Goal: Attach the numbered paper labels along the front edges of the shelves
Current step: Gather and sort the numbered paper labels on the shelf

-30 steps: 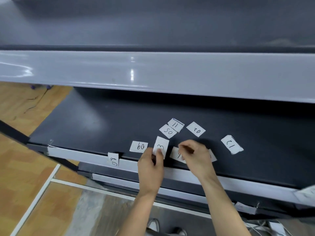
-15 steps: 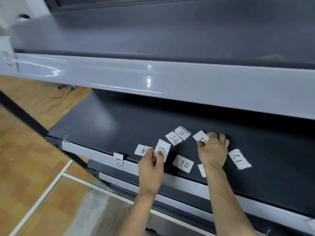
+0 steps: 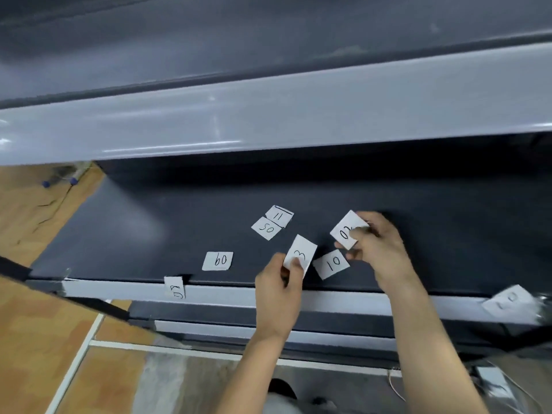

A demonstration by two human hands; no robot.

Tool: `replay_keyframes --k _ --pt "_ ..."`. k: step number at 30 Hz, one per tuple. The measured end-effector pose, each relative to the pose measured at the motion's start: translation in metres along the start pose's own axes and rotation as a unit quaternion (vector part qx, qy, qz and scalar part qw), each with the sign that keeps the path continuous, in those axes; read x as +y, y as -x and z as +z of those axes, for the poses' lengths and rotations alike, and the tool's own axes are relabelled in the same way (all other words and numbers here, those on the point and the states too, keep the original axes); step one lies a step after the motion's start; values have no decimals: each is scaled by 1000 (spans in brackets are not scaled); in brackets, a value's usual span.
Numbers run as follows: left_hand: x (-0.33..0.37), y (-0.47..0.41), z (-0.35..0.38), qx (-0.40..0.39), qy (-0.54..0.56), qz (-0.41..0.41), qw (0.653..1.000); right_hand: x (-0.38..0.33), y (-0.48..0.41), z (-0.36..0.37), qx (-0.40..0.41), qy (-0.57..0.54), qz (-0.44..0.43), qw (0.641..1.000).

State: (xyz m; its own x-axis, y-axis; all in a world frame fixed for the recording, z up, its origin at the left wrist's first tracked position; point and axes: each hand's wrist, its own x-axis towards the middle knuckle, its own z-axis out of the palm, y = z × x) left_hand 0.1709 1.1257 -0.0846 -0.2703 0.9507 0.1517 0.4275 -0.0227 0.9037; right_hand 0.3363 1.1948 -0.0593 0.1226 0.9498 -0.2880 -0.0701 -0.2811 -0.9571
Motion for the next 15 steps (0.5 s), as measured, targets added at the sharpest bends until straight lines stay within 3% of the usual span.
replay_keyframes --k 5,10,15 --pt "8 14 28 -54 6 7 998 2 27 -38 -60 34 6 998" --pt "18 25 38 -89 136 -97 982 16 47 -64 -148 104 18 983" --pt "30 30 30 -57 230 -160 958 22 55 -64 -231 101 38 967"
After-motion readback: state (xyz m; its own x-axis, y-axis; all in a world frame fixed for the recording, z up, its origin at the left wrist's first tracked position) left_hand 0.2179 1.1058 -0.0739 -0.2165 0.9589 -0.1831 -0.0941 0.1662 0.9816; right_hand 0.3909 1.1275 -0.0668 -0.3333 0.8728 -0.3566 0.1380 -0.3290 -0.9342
